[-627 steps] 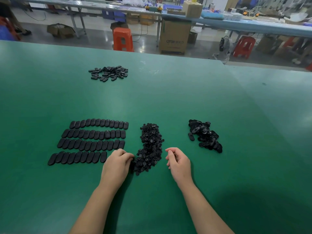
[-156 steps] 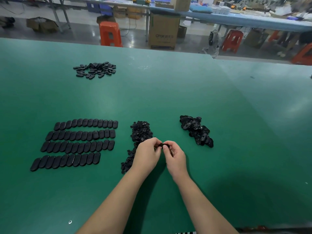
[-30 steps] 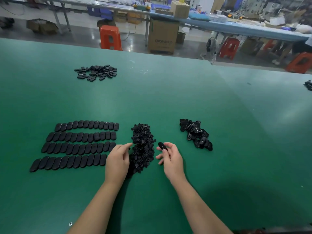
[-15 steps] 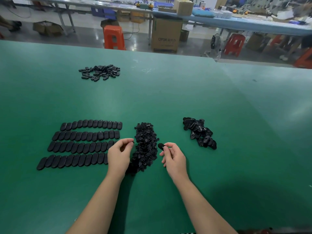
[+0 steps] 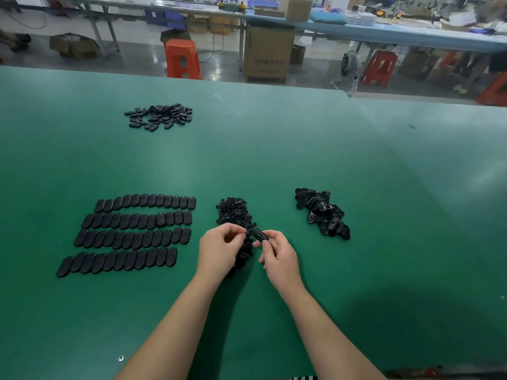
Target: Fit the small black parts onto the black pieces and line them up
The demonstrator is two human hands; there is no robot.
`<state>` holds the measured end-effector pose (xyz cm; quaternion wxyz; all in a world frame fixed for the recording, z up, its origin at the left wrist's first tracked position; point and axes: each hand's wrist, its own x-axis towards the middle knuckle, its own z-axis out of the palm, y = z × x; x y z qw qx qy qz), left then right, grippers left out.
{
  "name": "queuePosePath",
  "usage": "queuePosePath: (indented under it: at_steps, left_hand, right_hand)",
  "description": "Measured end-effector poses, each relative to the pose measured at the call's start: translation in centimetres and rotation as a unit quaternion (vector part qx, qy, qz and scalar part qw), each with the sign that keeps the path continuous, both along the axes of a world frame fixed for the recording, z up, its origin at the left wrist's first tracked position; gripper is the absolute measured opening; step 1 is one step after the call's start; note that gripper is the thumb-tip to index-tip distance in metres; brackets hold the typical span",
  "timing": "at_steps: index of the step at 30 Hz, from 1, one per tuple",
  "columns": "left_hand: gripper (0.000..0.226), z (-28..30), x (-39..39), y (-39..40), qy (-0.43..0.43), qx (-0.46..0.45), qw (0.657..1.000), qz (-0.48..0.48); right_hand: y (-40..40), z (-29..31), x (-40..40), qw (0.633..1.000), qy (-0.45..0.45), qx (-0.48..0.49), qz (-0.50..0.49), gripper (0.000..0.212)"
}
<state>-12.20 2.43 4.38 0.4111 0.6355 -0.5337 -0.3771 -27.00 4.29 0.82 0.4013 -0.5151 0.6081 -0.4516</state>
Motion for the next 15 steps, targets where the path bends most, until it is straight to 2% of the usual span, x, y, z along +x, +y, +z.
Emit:
queuePosePath:
  at_steps: [3, 8, 15]
  left_hand:
    - [0.02, 0.3, -1.2, 0.2, -0.053, -0.015, 0.998, -0.026]
    - [0.015, -0.1, -2.4, 0.2, -0.121, -0.03, 0.991, -0.048]
    - [0.013, -0.2, -2.7, -0.1, -0.105, -0.022, 0.994, -0.029]
  right_hand:
    - [0.0, -0.1, 0.0, 1.0, 0.006, 0.005, -0.001, 0.023]
    - [-0.2, -0.3, -0.1, 1.0, 0.015, 0.006, -0.006, 0.022]
    - [-0.2, -0.2, -0.3, 1.0, 0.019, 0.006, -0.001, 0.019]
